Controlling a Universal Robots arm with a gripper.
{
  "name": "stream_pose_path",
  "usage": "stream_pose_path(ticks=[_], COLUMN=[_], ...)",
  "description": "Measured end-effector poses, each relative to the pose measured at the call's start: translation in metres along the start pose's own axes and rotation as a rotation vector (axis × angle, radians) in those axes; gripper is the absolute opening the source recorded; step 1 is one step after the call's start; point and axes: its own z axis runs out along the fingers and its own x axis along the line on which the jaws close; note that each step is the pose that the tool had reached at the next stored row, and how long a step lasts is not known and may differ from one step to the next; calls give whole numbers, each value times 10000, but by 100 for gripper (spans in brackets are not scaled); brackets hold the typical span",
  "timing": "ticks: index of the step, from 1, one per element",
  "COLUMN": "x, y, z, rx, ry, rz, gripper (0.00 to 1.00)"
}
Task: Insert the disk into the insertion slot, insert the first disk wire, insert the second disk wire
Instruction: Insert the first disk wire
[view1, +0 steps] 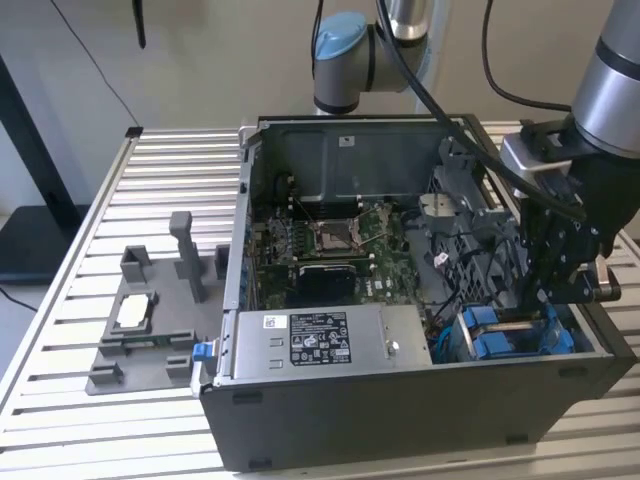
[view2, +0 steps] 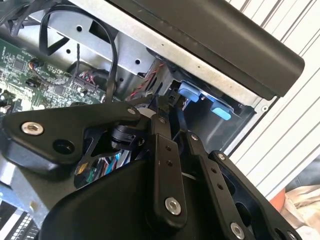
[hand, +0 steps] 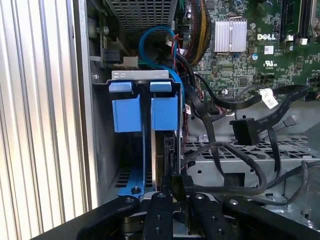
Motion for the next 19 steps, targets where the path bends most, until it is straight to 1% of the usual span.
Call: stream_pose_path(ticks=[2, 7, 14, 15, 17, 18, 19], x=[1, 3, 5, 4, 5, 5, 5], y=[1, 2, 3, 3, 3, 3, 2], z=[6, 56, 64, 67, 69, 68, 59], rx=[0, -6, -7, -9, -9, -8, -7], ry=[2, 9, 1, -8, -10, -7, 0], rz=[1, 10, 11, 12, 12, 12, 11], gripper=[20, 20, 20, 20, 21, 27, 27])
